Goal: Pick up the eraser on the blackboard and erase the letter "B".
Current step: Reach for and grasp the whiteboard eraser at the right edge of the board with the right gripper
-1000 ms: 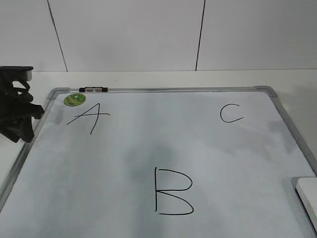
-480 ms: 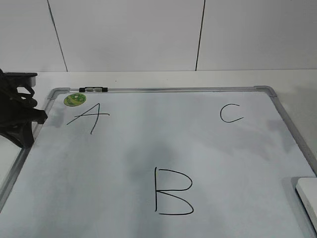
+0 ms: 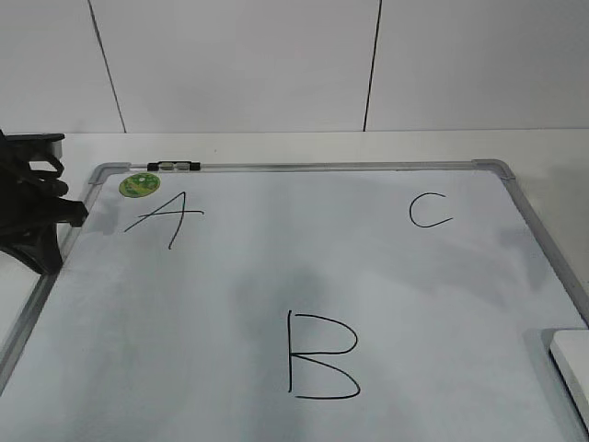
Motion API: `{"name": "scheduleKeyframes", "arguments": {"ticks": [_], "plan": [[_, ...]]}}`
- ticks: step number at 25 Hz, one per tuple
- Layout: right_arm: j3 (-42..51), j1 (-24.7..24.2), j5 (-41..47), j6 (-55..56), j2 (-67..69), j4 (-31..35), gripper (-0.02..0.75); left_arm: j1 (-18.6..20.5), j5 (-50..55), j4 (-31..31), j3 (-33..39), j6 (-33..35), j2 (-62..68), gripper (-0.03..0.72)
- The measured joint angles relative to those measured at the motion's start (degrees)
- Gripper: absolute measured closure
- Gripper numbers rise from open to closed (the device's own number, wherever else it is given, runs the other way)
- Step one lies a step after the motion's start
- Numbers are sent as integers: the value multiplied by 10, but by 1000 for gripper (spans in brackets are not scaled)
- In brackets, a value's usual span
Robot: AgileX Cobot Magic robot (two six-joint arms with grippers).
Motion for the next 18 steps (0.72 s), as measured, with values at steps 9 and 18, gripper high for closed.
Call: {"name": "scheduleKeyframes", "arguments": {"ticks": [9,18], "plan": [[81,3,0,23,-57,-20,92,0,0,0,0,-1,0,657],[81,32,0,23,-57,-15,103,0,0,0,0,-1,0,657]]}}
